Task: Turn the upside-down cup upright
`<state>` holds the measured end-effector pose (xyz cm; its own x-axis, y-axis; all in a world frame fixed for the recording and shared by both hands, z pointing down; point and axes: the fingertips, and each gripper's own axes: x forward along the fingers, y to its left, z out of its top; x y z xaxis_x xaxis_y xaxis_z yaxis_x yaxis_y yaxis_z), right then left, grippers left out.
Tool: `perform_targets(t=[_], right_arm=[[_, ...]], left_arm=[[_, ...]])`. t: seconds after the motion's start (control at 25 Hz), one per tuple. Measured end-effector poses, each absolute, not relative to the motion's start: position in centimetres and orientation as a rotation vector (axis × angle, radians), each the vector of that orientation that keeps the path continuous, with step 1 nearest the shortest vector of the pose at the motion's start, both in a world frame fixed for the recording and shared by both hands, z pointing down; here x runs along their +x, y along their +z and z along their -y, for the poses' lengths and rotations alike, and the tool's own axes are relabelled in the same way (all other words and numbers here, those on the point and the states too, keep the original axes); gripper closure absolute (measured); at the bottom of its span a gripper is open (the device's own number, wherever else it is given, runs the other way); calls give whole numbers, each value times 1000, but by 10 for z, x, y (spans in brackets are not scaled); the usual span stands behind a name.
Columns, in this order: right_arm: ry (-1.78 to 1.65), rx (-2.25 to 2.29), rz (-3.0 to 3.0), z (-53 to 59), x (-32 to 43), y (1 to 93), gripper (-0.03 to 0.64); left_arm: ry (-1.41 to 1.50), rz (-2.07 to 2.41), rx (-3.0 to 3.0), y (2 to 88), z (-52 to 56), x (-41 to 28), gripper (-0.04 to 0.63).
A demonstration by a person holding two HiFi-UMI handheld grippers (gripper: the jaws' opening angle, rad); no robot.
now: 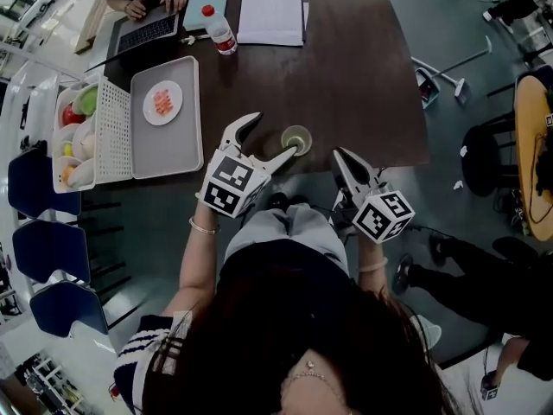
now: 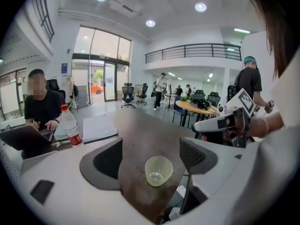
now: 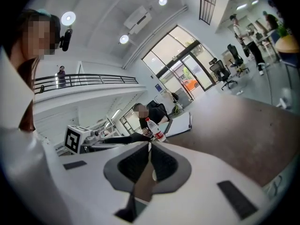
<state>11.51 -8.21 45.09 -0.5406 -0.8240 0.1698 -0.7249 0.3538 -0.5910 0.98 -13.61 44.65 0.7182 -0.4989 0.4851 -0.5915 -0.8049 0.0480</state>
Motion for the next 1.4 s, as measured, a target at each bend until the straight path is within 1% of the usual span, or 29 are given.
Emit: perform_targets(t=[0.12, 0.2, 0.24, 0.44, 0.56, 0.64, 0.72, 0.92, 1.04, 1.4], right_arm=[[-897, -1426, -2513, 84, 107, 448, 589], [-853, -1442, -2549, 87, 101, 446, 589], [-830, -1452, -2567, 88, 98, 445, 589], [-729, -1490, -2656, 93, 82, 441, 589], [-645, -1524, -2724, 94, 73, 440, 589], [-600, -1547, -2765, 94, 69, 441, 589], [-562, -1574, -2801, 94, 66, 441, 589], [-491, -1652, -2827, 93, 67, 440, 589], [-505, -1679, -2819, 93, 71, 440, 589], [-434, -1776, -2878, 90, 77, 446, 598]], left_arm=[[550, 961, 2692, 433, 134, -3, 208], [477, 1061, 2677, 426, 136, -16, 325], [456, 1102, 2676, 424, 136, -21, 344], [400, 1183, 2655, 421, 130, -37, 392], [333, 1208, 2623, 419, 126, -45, 436], [295, 1236, 2597, 418, 124, -51, 498], [262, 1285, 2570, 417, 124, -57, 592], [203, 1290, 2545, 415, 122, -60, 592], [174, 1306, 2536, 413, 122, -61, 592], [198, 1296, 2537, 420, 116, -54, 592]])
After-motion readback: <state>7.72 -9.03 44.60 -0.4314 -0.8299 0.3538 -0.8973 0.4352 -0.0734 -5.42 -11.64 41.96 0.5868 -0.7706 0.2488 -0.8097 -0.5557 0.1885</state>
